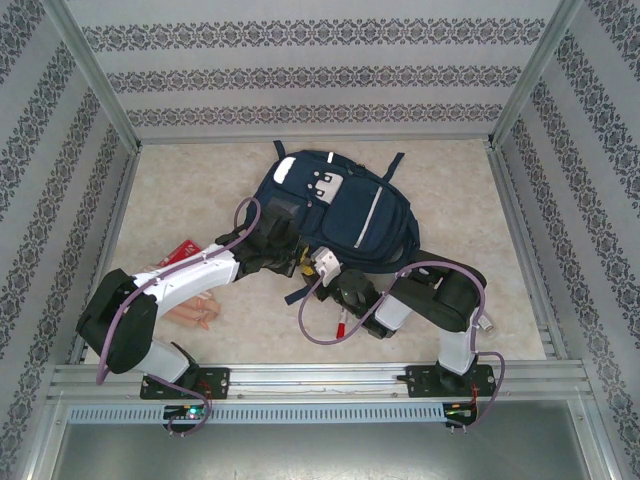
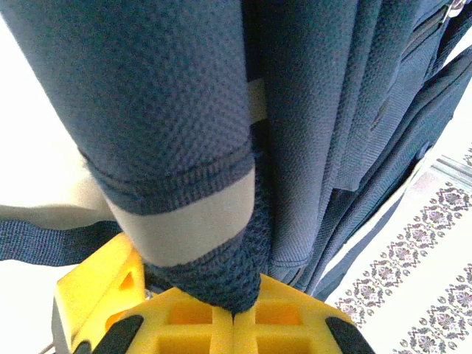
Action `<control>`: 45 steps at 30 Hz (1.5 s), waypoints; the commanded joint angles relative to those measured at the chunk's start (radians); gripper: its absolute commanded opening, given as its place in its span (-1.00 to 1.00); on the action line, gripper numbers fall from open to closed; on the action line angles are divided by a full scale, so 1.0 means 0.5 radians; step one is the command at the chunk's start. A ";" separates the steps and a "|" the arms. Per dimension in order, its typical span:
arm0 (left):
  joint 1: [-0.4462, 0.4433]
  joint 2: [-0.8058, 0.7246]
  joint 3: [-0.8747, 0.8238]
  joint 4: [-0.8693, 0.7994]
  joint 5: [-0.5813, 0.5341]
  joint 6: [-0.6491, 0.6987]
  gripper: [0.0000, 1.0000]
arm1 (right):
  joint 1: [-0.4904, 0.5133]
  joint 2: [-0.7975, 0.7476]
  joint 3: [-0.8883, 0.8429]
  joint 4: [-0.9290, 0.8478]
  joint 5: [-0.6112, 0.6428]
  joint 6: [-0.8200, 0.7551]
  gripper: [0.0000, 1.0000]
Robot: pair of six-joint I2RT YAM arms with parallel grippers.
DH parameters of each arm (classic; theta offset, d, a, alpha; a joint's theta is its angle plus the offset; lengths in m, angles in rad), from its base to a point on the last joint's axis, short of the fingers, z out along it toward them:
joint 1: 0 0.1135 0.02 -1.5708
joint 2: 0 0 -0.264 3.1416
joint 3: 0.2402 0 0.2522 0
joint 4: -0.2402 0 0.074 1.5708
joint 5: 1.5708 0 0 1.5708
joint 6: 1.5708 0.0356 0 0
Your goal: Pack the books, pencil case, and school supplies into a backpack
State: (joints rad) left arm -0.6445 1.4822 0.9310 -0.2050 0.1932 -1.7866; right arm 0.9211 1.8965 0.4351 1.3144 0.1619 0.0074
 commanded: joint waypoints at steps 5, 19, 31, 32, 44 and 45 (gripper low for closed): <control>-0.045 -0.050 -0.009 0.075 0.054 -0.022 -1.00 | 0.014 -0.050 0.024 0.145 -0.109 0.050 -0.43; -0.046 -0.044 0.007 0.061 0.052 -0.021 -1.00 | 0.008 -0.060 0.049 0.144 0.064 0.211 -0.72; -0.037 -0.065 0.003 0.005 -0.112 0.025 -1.00 | 0.017 -0.174 -0.114 0.133 0.033 0.460 -1.00; -0.033 -0.062 0.012 -0.016 -0.152 0.051 -1.00 | 0.017 -0.213 -0.143 0.102 0.048 0.508 -1.00; 0.070 0.012 0.040 -0.025 -0.350 0.127 -1.00 | -0.042 -0.725 -0.373 -0.622 0.051 0.443 -1.00; 0.085 0.023 0.047 -0.020 -0.347 0.141 -1.00 | -0.047 -0.774 -0.378 -0.689 0.043 0.439 -1.00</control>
State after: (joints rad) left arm -0.6456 1.4815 0.9291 -0.2123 0.1001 -1.7569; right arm 0.9142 1.5608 0.2661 1.0828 0.1730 0.2325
